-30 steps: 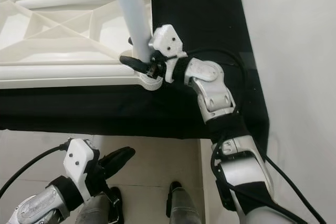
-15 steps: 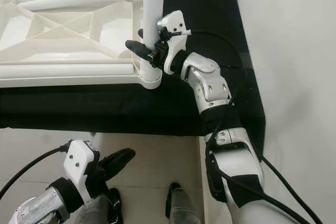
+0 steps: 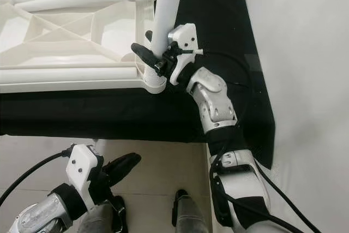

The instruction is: Building children table

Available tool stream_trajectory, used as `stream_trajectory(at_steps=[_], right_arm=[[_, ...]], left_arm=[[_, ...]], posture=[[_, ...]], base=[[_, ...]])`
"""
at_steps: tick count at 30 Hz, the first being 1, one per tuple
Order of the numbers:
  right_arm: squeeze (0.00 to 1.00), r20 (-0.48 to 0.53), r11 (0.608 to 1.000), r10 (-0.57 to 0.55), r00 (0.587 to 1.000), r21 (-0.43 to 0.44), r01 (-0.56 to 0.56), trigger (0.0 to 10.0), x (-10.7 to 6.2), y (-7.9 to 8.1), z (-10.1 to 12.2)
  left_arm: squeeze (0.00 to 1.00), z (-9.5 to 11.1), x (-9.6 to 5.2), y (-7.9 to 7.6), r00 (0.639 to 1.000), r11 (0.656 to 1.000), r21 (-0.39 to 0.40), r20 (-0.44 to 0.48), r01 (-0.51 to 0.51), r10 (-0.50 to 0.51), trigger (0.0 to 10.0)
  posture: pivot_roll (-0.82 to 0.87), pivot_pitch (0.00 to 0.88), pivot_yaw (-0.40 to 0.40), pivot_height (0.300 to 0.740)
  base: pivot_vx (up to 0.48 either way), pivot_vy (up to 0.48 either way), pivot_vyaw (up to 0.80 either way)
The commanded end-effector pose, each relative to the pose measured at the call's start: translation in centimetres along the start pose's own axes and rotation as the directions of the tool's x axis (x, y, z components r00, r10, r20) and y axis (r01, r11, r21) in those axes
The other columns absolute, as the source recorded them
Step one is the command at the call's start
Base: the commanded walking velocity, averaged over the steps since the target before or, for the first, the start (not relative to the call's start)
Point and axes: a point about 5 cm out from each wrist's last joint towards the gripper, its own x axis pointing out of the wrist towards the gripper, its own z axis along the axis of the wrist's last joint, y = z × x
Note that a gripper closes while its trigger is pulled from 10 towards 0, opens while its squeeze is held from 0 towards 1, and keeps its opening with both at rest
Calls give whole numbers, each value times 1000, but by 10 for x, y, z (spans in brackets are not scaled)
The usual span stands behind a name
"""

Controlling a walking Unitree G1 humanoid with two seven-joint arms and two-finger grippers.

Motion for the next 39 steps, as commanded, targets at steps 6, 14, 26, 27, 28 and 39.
stream_trajectory(at_steps=[6,14,26,27,28,39], right_arm=[[0,-268,991,62,961,-94,-90,10000,-20,21,-52],[0,-326,971,139,935,-141,-194,10000,-19,29,-54],[0,-346,962,-21,938,249,113,10000,-12,3,-51],[0,-346,962,-21,938,249,113,10000,-12,3,-51],[0,-346,962,-21,938,249,113,10000,-12,3,-51],[0,-383,942,-59,922,285,178,10000,-25,14,-73]], left_arm=[[0,-1,-2,-4,1000,1000,-21,-6,10,-10,10000],[0,-1,-2,-4,1000,1000,-21,-6,9,-10,10000],[0,-2,-1,-5,1000,1000,-26,-6,12,-12,10000],[0,-2,-1,-5,1000,1000,-26,-6,12,-12,10000],[0,-2,-1,-5,1000,1000,-26,-6,12,-12,10000],[0,-1,-2,-5,1000,1000,-26,-6,12,-12,10000]], posture=[[104,364,-27,740],[102,362,-30,740],[100,358,-34,740],[100,358,-34,740],[100,358,-34,740],[101,362,-29,740]], base=[[0,0,0],[0,0,0],[0,0,0],[0,0,0],[0,0,0],[0,0,0]])
